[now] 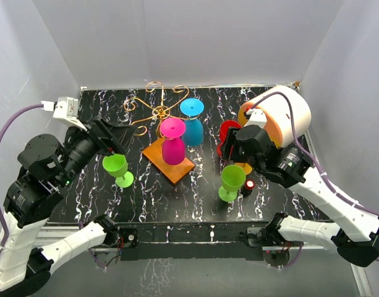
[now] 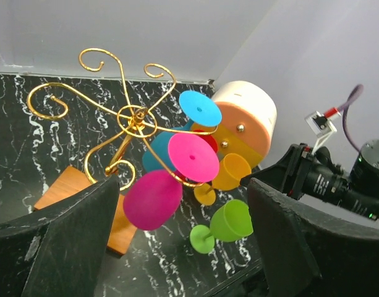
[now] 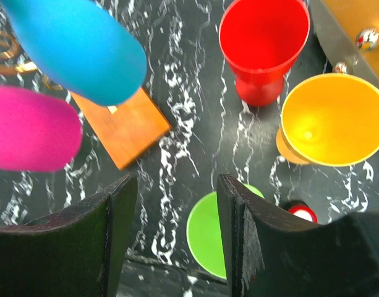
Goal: Place the wine glass upside down on the wine glass rack
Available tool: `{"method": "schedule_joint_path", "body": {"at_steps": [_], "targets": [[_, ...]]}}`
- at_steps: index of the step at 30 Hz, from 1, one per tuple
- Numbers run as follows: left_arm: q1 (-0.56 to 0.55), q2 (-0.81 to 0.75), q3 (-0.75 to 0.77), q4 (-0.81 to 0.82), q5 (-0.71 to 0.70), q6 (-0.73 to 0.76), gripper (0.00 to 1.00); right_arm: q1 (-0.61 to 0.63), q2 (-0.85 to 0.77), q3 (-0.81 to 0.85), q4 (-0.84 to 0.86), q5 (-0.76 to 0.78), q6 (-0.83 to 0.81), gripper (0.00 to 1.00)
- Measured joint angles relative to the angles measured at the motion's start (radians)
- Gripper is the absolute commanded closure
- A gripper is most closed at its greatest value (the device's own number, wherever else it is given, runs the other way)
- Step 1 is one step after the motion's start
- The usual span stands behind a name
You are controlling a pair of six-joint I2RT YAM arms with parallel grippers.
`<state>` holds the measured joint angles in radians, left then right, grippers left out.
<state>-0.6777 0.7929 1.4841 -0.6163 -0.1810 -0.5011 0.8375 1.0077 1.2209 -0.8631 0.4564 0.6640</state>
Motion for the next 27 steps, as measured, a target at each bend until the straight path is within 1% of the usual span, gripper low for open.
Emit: {"method": "schedule_joint_path", "body": {"at_steps": [1,2,3,4,9,11,16,25,27], "targets": [[0.000,-0.008,-0.001,-0.009,0.007,0.019,0.14,0.000,0.008,0.000,-0.025,-0.018,-0.005,0.50],[0.000,-0.016,-0.005,-0.014,0.013,0.035,0.09,0.000,0.013,0.000,-0.043,-0.031,-0.007,0.51],[0.000,-0.027,-0.018,-0.014,0.021,0.050,0.03,0.000,0.019,0.000,-0.065,-0.052,-0.006,0.52],[0.000,-0.039,-0.034,-0.018,0.026,0.061,0.01,0.000,0.026,-0.002,-0.087,-0.077,-0.005,0.53],[0.000,-0.091,-0.160,-0.022,0.018,0.054,0.01,0.000,0.035,-0.082,-0.129,-0.195,0.019,0.60],[0.000,-0.095,-0.197,-0.024,0.006,0.046,0.01,0.000,0.047,-0.126,-0.132,-0.236,0.031,0.61],[0.000,-0.080,-0.210,-0.018,0.005,0.047,0.01,0.000,0.082,-0.197,-0.126,-0.299,0.046,0.65],[0.000,-0.106,-0.225,-0.013,0.032,0.056,0.03,0.000,0.136,-0.206,-0.098,-0.309,0.030,0.81],[0.000,-0.120,-0.239,-0.013,0.032,0.057,0.03,0.000,0.144,-0.206,-0.098,-0.305,0.023,0.86]]}}
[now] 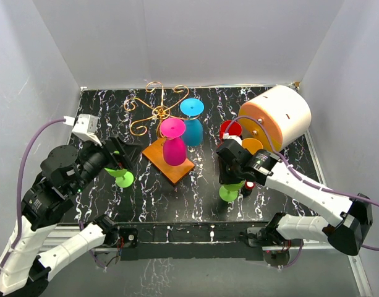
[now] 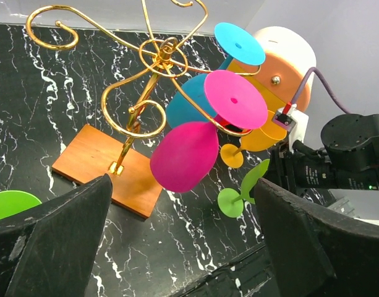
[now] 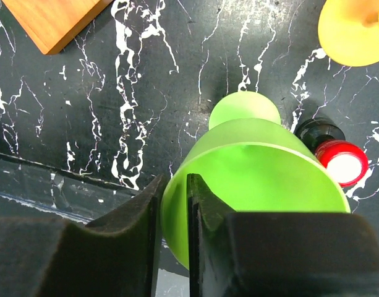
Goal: Place the wine glass upside down on the wine glass rack
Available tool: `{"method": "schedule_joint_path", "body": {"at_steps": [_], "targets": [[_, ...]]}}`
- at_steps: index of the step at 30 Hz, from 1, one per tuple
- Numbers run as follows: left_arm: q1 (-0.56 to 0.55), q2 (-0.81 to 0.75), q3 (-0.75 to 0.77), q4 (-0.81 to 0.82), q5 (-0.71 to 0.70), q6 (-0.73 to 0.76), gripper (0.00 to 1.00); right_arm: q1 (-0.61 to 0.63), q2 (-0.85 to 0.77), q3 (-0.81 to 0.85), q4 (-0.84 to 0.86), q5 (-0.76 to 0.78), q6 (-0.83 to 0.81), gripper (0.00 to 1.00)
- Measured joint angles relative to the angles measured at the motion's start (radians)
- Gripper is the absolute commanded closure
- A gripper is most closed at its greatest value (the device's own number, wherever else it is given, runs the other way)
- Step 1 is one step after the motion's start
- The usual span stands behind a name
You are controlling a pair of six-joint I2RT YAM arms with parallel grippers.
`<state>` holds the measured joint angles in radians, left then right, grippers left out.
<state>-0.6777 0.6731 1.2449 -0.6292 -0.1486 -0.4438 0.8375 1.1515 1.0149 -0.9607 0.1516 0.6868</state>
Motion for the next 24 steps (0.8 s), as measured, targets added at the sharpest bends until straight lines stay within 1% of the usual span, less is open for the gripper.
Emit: {"method": "schedule_joint_path", "body": {"at_steps": [1,3,6,10,16,20,24], "targets": [[0.000,-0.006,-0.007,-0.001,0.000,0.001,0.03,0.000,0.000,0.000,0.000,0.002,-0.005,0.89],[0.000,-0.018,-0.021,-0.002,-0.002,0.002,0.03,0.000,0.000,0.000,0.000,0.007,-0.008,1.00],[0.000,-0.029,-0.035,-0.002,-0.002,0.002,0.03,0.000,-0.011,0.004,0.003,0.026,-0.032,1.00],[0.000,-0.042,-0.051,0.015,0.011,0.002,0.03,-0.002,-0.054,0.004,0.024,0.001,-0.063,1.00],[0.000,-0.060,-0.087,0.080,0.090,0.002,0.03,-0.002,-0.148,0.004,0.064,-0.030,-0.111,1.00],[0.000,-0.061,-0.101,0.154,0.169,-0.007,0.03,-0.001,-0.267,0.011,0.097,0.031,-0.113,1.00],[0.000,-0.057,-0.111,0.241,0.245,-0.030,0.03,-0.001,-0.401,0.035,0.153,0.139,-0.112,1.00]]}}
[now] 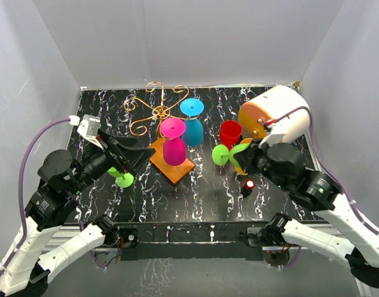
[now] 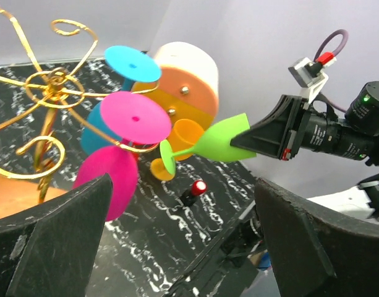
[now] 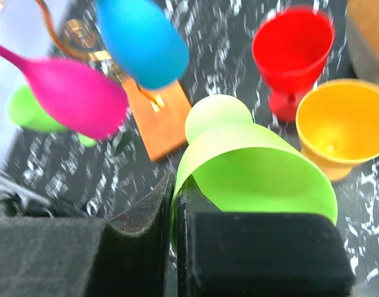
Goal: Place the wine glass upside down on the wine glass rack
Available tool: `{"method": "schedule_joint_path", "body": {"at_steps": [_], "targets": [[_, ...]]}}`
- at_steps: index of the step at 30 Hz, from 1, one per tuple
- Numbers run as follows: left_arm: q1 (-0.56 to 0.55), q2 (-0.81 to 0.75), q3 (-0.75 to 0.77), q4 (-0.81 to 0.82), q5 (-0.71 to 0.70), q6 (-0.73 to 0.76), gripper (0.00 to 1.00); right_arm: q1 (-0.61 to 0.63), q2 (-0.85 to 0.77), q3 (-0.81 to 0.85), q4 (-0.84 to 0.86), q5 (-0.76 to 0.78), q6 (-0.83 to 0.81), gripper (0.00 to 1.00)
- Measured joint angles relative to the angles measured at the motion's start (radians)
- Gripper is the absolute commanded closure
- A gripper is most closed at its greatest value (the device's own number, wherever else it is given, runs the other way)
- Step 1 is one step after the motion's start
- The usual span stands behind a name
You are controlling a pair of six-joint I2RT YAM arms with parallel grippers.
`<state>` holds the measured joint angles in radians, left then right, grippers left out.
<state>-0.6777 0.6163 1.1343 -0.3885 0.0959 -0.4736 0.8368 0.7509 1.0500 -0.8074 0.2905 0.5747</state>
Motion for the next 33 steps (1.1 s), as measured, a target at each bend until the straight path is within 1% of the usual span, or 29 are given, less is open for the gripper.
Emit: {"method": "schedule_joint_path", "body": {"at_steps": [8,14,17,20,23,29,33], "targets": [[0.000,0.066,-0.019,0.193,0.138,-0.085,0.03,0.000,-0.171,0.019,0.217,0.133,-0.021,1.00],[0.000,0.168,-0.018,0.363,0.217,-0.165,0.03,0.000,-0.181,0.049,0.449,0.170,-0.079,1.00],[0.000,0.217,-0.010,0.419,0.236,-0.187,0.04,0.000,-0.161,0.083,0.572,0.134,-0.101,1.00],[0.000,0.272,0.004,0.479,0.243,-0.225,0.07,0.000,-0.147,0.092,0.696,0.062,-0.106,1.00],[0.000,0.303,0.003,0.547,0.249,-0.258,0.08,0.000,-0.136,0.079,0.808,-0.023,-0.105,1.00],[0.000,0.285,-0.066,0.715,0.224,-0.343,0.12,0.000,-0.120,-0.002,1.014,-0.156,-0.068,1.00],[0.000,0.277,-0.122,0.797,0.178,-0.412,0.13,0.000,-0.049,-0.019,1.141,-0.229,-0.026,1.00]]}}
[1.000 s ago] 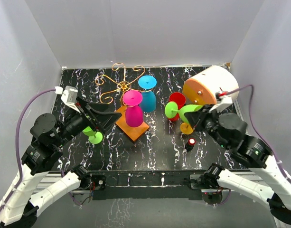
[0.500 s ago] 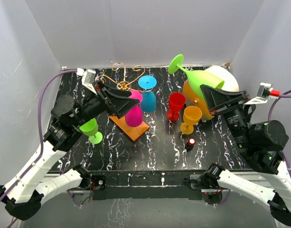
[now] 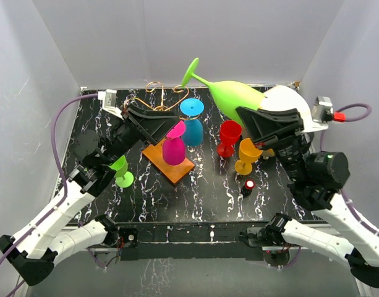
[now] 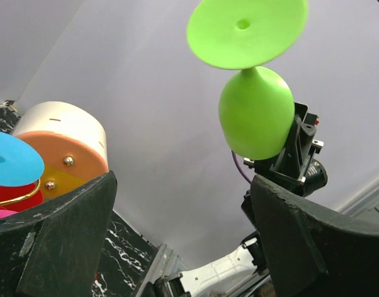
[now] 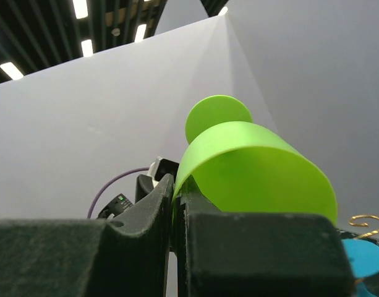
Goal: Place the wine glass upside down on the wine glass rack
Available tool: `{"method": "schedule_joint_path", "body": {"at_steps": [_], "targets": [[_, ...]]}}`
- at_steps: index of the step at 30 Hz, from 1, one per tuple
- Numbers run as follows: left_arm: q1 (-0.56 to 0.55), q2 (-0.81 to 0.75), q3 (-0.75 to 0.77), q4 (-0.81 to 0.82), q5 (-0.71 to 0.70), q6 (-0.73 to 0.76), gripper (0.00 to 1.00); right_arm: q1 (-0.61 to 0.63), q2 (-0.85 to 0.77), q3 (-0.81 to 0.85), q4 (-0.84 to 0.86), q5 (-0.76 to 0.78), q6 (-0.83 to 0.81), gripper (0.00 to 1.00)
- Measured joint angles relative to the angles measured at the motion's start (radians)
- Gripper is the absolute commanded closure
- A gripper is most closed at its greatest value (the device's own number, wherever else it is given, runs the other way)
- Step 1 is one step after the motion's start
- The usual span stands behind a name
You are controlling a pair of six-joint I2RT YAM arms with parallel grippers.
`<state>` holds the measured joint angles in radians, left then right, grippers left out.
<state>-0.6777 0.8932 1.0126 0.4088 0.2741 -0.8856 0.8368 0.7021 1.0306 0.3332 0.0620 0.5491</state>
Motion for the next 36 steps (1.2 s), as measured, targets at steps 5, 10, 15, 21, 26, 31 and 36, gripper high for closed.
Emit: {"method": "schedule_joint_path", "body": {"at_steps": [5,10,15,21,26,31,36], "targets": [[0.000,-0.005,-0.018,0.040,-0.077,-0.049,0.13,0.000,0.157,0.019,0.153,-0.123,0.028,1.00],[0.000,-0.058,-0.040,0.124,-0.139,-0.057,0.16,0.003,0.346,0.083,0.256,-0.253,0.068,1.00],[0.000,-0.150,-0.101,0.217,-0.202,-0.039,0.17,0.034,0.417,0.083,0.302,-0.276,0.085,1.00],[0.000,-0.195,-0.112,0.254,-0.280,-0.019,0.17,0.106,0.438,0.110,0.371,-0.269,0.073,1.00],[0.000,-0.176,-0.112,0.287,-0.321,-0.012,0.21,0.154,0.454,0.126,0.413,-0.257,0.054,1.00],[0.000,-0.135,-0.114,0.394,-0.350,-0.011,0.30,0.184,0.470,0.126,0.431,-0.255,0.050,1.00],[0.000,-0.126,-0.115,0.457,-0.360,0.002,0.59,0.191,0.471,0.118,0.445,-0.247,0.054,1.00]]}}
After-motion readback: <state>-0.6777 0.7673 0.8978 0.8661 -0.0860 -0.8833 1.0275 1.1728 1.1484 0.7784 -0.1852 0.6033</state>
